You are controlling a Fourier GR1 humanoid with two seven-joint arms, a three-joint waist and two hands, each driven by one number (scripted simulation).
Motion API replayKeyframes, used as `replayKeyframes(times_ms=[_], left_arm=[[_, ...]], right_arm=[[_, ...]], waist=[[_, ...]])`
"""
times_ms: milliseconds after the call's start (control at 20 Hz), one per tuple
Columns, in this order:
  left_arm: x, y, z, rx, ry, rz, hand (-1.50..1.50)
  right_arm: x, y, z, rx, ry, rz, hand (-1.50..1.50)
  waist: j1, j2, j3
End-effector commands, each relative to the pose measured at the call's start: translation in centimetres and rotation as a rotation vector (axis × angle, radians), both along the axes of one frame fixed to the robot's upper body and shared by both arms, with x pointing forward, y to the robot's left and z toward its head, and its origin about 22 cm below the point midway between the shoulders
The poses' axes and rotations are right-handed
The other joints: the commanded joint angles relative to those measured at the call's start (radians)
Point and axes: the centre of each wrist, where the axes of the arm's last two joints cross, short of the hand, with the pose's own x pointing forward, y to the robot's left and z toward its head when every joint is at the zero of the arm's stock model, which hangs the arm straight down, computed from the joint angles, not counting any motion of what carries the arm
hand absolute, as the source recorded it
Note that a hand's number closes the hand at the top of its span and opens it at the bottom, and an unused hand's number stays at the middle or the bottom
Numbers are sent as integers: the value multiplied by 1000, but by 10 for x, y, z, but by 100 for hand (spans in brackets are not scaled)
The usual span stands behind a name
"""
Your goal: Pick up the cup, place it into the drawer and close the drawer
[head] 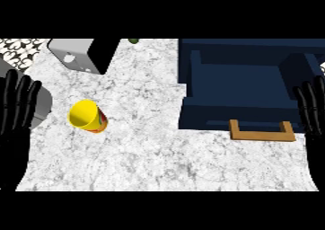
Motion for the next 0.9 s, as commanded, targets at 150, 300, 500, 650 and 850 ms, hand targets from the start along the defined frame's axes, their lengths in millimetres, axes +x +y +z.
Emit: replayKeyframes(times_ms=[150, 300, 500, 650, 850], left_arm=[[17, 29, -4, -13, 17, -103, -150], [20, 43, -29, -234, 219, -120, -150], [33, 53, -32, -278, 262, -110, -150], [60, 100, -42, -286, 249, -99, -150], [74, 82, -52, -225, 328, -60, -150]], right_arm=[[8, 13, -1, 22, -23, 23, -150], [4, 16, -10, -22, 111, 150, -150], [22, 6, 2, -20, 139, 153, -150], [29, 8, -6, -22, 148, 148, -150], [65, -10, 10, -2, 123, 156, -150]], waist=[[-31, -32, 6], [-26, -29, 4], [-29, -31, 6], [-34, -29, 5], [-31, -29, 6]])
